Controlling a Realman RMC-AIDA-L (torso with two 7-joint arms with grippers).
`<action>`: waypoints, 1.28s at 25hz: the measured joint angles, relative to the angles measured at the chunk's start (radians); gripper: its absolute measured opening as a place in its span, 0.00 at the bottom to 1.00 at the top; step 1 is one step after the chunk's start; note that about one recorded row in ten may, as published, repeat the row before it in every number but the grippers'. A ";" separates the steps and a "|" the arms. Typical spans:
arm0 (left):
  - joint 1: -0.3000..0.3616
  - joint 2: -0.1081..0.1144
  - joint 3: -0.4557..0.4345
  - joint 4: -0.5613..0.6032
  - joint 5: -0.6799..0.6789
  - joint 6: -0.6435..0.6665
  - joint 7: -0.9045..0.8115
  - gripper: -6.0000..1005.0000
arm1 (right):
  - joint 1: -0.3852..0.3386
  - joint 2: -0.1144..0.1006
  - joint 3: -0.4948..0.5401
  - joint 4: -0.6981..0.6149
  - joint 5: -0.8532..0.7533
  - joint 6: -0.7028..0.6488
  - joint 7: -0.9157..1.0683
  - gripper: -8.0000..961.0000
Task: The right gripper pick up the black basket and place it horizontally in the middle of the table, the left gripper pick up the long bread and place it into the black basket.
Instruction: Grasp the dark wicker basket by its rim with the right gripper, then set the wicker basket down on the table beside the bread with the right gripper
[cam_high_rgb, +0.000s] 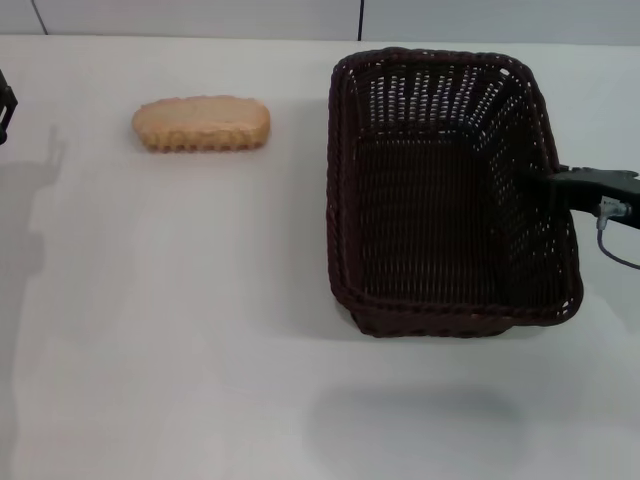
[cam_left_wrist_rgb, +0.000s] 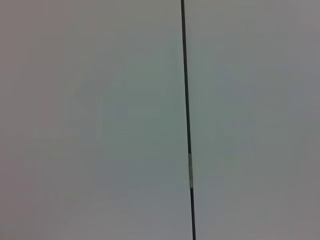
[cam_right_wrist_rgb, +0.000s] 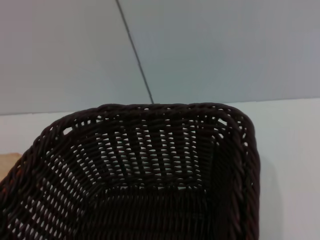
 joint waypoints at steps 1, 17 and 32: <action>0.000 0.000 0.001 -0.002 0.000 0.000 -0.001 0.78 | 0.005 0.000 -0.003 0.002 0.000 0.000 -0.025 0.55; 0.001 -0.001 0.006 -0.006 0.000 0.005 -0.003 0.78 | 0.003 -0.002 0.049 -0.304 0.009 -0.360 -0.243 0.26; 0.009 -0.003 0.008 -0.009 0.000 0.006 -0.003 0.78 | 0.301 -0.003 0.205 -0.175 0.136 -0.729 -0.594 0.20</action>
